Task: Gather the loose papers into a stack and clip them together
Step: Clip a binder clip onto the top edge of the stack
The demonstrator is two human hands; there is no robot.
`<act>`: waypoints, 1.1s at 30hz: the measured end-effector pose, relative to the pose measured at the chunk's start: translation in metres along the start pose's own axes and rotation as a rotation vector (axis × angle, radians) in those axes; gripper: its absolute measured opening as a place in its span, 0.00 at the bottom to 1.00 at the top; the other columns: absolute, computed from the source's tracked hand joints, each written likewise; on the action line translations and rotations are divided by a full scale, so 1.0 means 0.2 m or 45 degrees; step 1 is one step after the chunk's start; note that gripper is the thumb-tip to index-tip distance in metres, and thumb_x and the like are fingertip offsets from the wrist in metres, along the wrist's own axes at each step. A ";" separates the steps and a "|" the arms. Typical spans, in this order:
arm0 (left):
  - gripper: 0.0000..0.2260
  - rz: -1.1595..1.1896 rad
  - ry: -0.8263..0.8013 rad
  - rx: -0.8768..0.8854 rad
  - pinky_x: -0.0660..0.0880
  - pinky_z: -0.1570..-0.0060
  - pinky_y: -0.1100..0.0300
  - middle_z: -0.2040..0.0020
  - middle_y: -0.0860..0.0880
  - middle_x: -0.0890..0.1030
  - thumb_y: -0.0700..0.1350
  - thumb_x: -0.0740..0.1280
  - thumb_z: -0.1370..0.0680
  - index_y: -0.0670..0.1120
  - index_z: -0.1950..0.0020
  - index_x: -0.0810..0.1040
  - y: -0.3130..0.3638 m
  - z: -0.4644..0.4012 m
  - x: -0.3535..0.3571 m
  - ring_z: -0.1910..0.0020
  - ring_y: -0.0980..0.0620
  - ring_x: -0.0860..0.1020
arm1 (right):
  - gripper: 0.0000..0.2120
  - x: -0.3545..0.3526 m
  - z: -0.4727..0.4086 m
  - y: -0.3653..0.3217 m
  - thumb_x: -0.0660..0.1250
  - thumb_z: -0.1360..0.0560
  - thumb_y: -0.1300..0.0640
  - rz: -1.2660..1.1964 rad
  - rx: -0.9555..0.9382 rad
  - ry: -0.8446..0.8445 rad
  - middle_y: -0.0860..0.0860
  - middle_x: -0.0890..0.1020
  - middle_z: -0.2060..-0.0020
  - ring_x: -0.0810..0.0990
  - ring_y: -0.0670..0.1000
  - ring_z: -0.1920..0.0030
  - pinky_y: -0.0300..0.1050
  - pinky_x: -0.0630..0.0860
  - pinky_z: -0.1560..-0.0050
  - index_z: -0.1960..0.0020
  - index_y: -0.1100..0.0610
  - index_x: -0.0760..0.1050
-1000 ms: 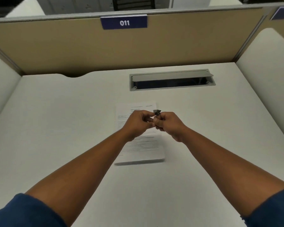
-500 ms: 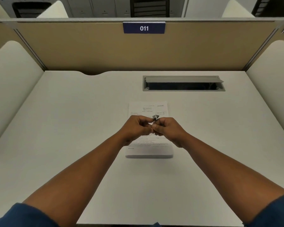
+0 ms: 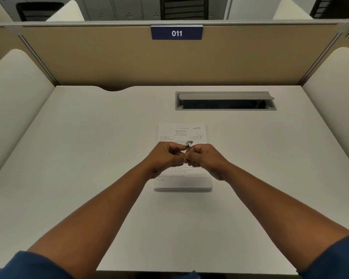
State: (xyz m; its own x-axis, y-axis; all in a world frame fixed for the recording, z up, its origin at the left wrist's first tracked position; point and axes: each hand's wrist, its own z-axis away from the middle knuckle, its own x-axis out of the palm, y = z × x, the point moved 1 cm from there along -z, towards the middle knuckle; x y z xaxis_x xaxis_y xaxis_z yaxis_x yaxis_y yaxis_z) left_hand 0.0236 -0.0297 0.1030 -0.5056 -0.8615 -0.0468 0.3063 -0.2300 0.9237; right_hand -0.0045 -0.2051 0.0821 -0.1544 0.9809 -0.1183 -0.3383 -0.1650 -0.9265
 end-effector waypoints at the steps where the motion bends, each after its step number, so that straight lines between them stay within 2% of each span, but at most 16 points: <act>1: 0.16 0.018 0.011 -0.024 0.82 0.54 0.62 0.59 0.49 0.87 0.29 0.72 0.26 0.47 0.45 0.83 -0.03 -0.01 -0.02 0.58 0.53 0.86 | 0.07 0.02 -0.02 0.02 0.68 0.24 0.64 0.002 0.026 -0.018 0.55 0.84 0.62 0.80 0.50 0.61 0.44 0.76 0.55 0.60 0.57 0.81; 11: 0.17 -0.002 0.064 -0.017 0.82 0.50 0.60 0.61 0.51 0.87 0.29 0.72 0.25 0.44 0.40 0.82 -0.05 -0.05 -0.03 0.57 0.52 0.86 | 0.07 0.06 -0.10 0.02 0.65 0.25 0.66 0.029 0.089 0.080 0.52 0.80 0.67 0.77 0.49 0.64 0.43 0.75 0.57 0.61 0.59 0.76; 14: 0.17 -0.065 0.075 0.021 0.81 0.52 0.62 0.61 0.49 0.86 0.29 0.71 0.25 0.47 0.43 0.83 -0.04 -0.08 -0.04 0.58 0.52 0.85 | 0.03 0.06 -0.15 0.03 0.65 0.26 0.65 0.002 0.120 0.104 0.54 0.80 0.65 0.76 0.51 0.63 0.45 0.75 0.56 0.57 0.61 0.76; 18: 0.18 -0.162 0.107 0.046 0.80 0.53 0.61 0.62 0.47 0.84 0.28 0.69 0.27 0.49 0.46 0.84 -0.05 -0.14 -0.06 0.62 0.53 0.81 | 0.04 0.05 -0.22 0.03 0.65 0.27 0.64 -0.016 0.157 0.111 0.54 0.79 0.65 0.76 0.50 0.63 0.45 0.74 0.57 0.54 0.63 0.78; 20: 0.17 -0.232 0.134 0.049 0.78 0.57 0.64 0.65 0.51 0.84 0.30 0.69 0.28 0.46 0.44 0.85 -0.06 -0.17 -0.06 0.65 0.56 0.80 | 0.04 0.05 -0.25 0.03 0.64 0.26 0.64 -0.027 0.172 0.115 0.51 0.78 0.67 0.75 0.48 0.66 0.42 0.73 0.61 0.55 0.62 0.78; 22: 0.15 -0.324 0.188 0.064 0.78 0.56 0.62 0.63 0.53 0.85 0.35 0.70 0.28 0.46 0.44 0.86 -0.08 -0.21 -0.06 0.63 0.57 0.82 | 0.06 0.06 -0.28 0.05 0.64 0.26 0.65 -0.036 0.188 0.125 0.50 0.78 0.68 0.74 0.46 0.68 0.39 0.73 0.64 0.52 0.64 0.79; 24: 0.12 -0.442 0.248 0.093 0.81 0.52 0.58 0.60 0.52 0.87 0.39 0.71 0.28 0.50 0.47 0.87 -0.09 -0.24 -0.05 0.59 0.54 0.85 | 0.09 0.06 -0.33 0.07 0.65 0.26 0.64 -0.039 0.209 0.140 0.52 0.79 0.65 0.77 0.48 0.65 0.41 0.76 0.61 0.49 0.68 0.78; 27: 0.09 -0.648 0.267 0.146 0.79 0.57 0.61 0.63 0.52 0.86 0.40 0.69 0.25 0.51 0.53 0.88 -0.10 -0.28 -0.05 0.61 0.52 0.83 | 0.12 0.05 -0.37 0.10 0.65 0.25 0.62 -0.042 0.224 0.101 0.54 0.82 0.63 0.80 0.50 0.64 0.45 0.79 0.58 0.45 0.68 0.76; 29: 0.08 -0.767 0.261 0.179 0.76 0.58 0.61 0.63 0.49 0.83 0.39 0.68 0.23 0.47 0.55 0.88 -0.11 -0.31 -0.07 0.60 0.50 0.81 | 0.08 0.04 -0.39 0.10 0.65 0.25 0.62 -0.035 0.214 0.025 0.55 0.82 0.63 0.80 0.50 0.65 0.46 0.78 0.59 0.49 0.67 0.74; 31: 0.08 -0.885 0.278 0.208 0.76 0.55 0.57 0.59 0.45 0.81 0.39 0.67 0.21 0.42 0.54 0.86 -0.13 -0.34 -0.10 0.57 0.48 0.78 | 0.02 0.03 -0.39 0.11 0.64 0.23 0.64 -0.050 0.208 -0.024 0.56 0.83 0.62 0.80 0.50 0.65 0.45 0.78 0.61 0.54 0.62 0.73; 33: 0.08 -0.932 0.298 0.186 0.73 0.54 0.57 0.55 0.46 0.79 0.38 0.66 0.19 0.41 0.51 0.85 -0.16 -0.38 -0.14 0.55 0.50 0.76 | 0.03 0.02 -0.39 0.13 0.64 0.21 0.64 -0.107 0.206 -0.030 0.56 0.84 0.61 0.80 0.50 0.65 0.44 0.78 0.62 0.53 0.59 0.72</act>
State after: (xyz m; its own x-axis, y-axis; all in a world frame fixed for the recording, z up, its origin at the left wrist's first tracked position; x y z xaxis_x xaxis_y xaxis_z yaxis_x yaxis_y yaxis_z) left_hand 0.0888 -0.0331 0.0466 -0.3496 -0.5906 -0.7273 -0.1564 -0.7286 0.6668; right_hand 0.0584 -0.1976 0.0299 -0.1407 0.9895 -0.0329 -0.4953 -0.0991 -0.8631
